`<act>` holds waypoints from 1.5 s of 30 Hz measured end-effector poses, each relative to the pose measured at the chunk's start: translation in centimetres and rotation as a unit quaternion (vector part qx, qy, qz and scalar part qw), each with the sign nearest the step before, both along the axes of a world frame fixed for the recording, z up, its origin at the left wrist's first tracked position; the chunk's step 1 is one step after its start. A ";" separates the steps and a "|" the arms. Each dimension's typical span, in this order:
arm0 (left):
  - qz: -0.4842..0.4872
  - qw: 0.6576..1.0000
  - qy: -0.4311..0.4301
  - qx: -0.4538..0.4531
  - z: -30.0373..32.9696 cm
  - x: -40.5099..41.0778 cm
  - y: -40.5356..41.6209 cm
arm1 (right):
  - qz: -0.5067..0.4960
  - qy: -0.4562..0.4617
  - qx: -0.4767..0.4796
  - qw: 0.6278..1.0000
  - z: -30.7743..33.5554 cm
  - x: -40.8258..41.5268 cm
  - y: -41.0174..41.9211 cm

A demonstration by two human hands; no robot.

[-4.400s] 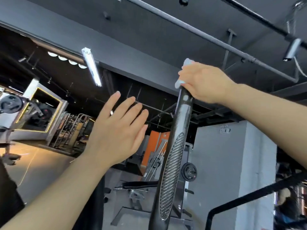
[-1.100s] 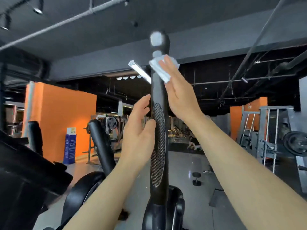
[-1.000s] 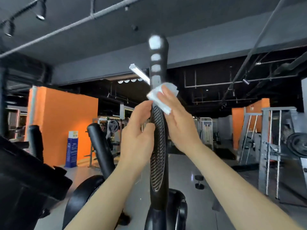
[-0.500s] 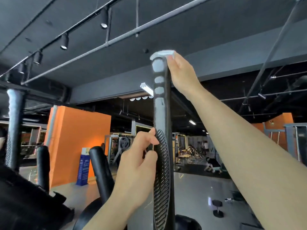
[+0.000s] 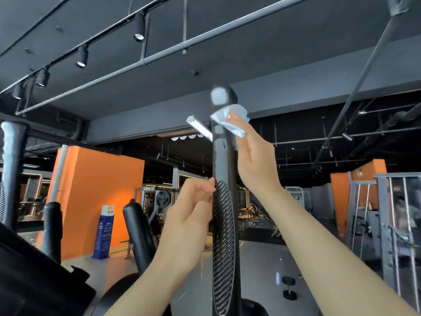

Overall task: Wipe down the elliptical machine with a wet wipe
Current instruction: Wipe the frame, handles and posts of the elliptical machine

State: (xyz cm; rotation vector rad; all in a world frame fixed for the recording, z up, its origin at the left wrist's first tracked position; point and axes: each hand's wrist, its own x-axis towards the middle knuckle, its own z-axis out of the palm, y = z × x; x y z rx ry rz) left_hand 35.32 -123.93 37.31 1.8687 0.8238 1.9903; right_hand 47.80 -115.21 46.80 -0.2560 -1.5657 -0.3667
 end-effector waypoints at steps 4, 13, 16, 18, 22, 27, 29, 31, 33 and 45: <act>-0.033 0.999 0.031 -0.013 -0.3 -0.5 -0.4 | -0.027 -0.068 -0.006 0.997 -4.9 1.7 -0.5; 0.091 0.995 -0.006 0.042 -2.9 -4.6 -0.2 | -0.212 -0.147 0.153 0.954 3.1 -0.6 -6.5; 0.103 0.992 -0.057 0.049 -4.0 -6.0 0.0 | -0.358 -0.206 0.173 0.894 9.7 -2.7 -7.6; 0.097 0.992 -0.064 0.045 -4.8 -6.3 0.4 | -0.499 -0.290 0.106 0.810 12.5 -3.7 -7.1; 0.086 0.995 -0.029 0.045 -6.3 -6.8 0.9 | -0.619 -0.371 0.054 0.690 10.9 -3.7 -6.9; 0.067 0.996 -0.022 0.047 -8.0 -6.5 1.3 | -0.564 -0.455 0.087 0.684 3.2 -4.0 -7.6; 0.051 0.997 -0.013 0.047 -8.9 -6.2 1.0 | -0.551 -0.464 0.083 0.688 0.9 -4.2 -8.1; 0.047 0.998 0.001 0.047 -9.9 -5.9 0.8 | -0.536 -0.480 0.089 0.689 -2.0 -4.4 -8.3; 0.039 0.998 0.010 0.042 -10.8 -5.9 0.4 | -0.528 -0.507 0.083 0.677 -5.4 -4.2 -8.3; 0.055 0.996 0.061 0.017 -15.2 -9.1 -1.6 | -0.439 -0.535 -0.029 0.721 -8.1 -3.8 -9.4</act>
